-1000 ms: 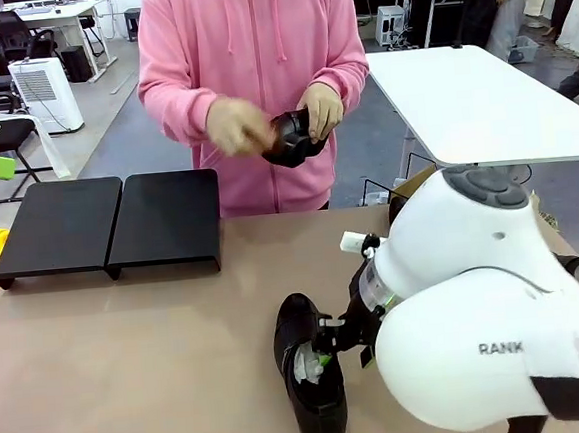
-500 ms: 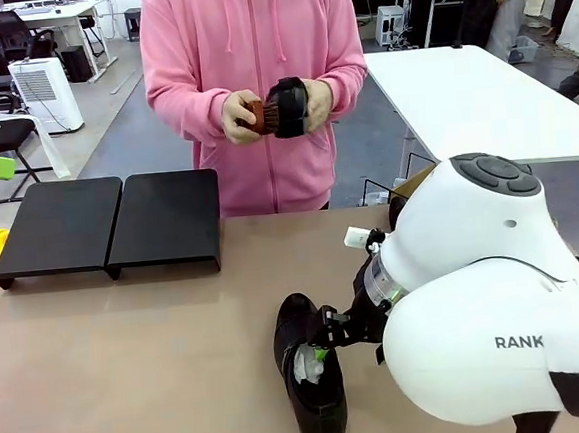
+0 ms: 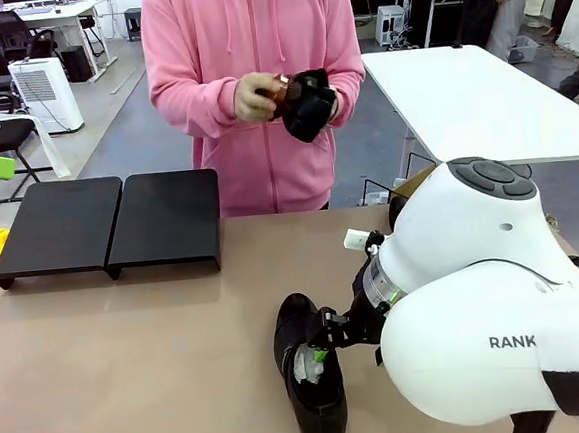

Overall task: Organize the shoes by placing them on the stand.
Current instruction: Place the Shoe from the middle of the table onto the Shoes Stand.

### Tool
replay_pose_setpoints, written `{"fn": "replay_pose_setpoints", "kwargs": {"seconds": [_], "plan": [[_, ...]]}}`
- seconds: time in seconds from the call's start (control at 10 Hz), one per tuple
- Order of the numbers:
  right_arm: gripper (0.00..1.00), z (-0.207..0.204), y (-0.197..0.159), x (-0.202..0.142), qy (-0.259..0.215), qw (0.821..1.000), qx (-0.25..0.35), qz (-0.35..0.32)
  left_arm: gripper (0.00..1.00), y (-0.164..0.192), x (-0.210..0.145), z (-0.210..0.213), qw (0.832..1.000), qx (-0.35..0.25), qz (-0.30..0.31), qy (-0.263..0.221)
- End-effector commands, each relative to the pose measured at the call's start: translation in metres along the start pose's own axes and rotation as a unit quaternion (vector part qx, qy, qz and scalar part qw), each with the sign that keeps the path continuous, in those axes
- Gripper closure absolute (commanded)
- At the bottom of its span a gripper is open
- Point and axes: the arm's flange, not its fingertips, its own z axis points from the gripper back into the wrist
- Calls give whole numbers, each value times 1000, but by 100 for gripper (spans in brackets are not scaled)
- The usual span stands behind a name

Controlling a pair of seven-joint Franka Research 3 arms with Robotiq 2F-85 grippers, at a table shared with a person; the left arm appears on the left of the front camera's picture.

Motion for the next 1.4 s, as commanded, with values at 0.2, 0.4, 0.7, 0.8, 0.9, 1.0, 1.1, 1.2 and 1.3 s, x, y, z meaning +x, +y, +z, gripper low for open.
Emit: {"fn": "replay_pose_setpoints", "kwargs": {"seconds": [0.2,0.4,0.7,0.8,0.9,1.0,1.1,1.2,1.3], "plan": [[0,74,-46,0,-95,993,-59,-47,0,-62,0,-54,1000,-3,-15,-13],[0,104,-98,19,-114,980,-77,-141,0,-129,-11,-83,999,-34,34,-9],[0,124,-174,32,-115,957,-66,-260,0,-199,-20,-109,992,-50,85,78],[0,125,-190,35,-104,952,-71,-280,0,-213,-25,-118,989,-61,72,112],[0,121,-202,37,-86,944,-87,-305,0,-209,-25,-118,987,-73,71,124],[0,156,-157,81,-106,958,-71,-257,0,-214,-21,-119,993,-52,69,86],[0,156,-157,81,-106,958,-71,-257,0,-214,-21,-119,993,-52,69,86],[0,156,-157,81,-106,958,-71,-257,0,-214,-21,-119,993,-52,69,86],[0,156,-171,83,-96,954,-77,-275,0,-219,-26,-123,991,-55,69,105]]}}
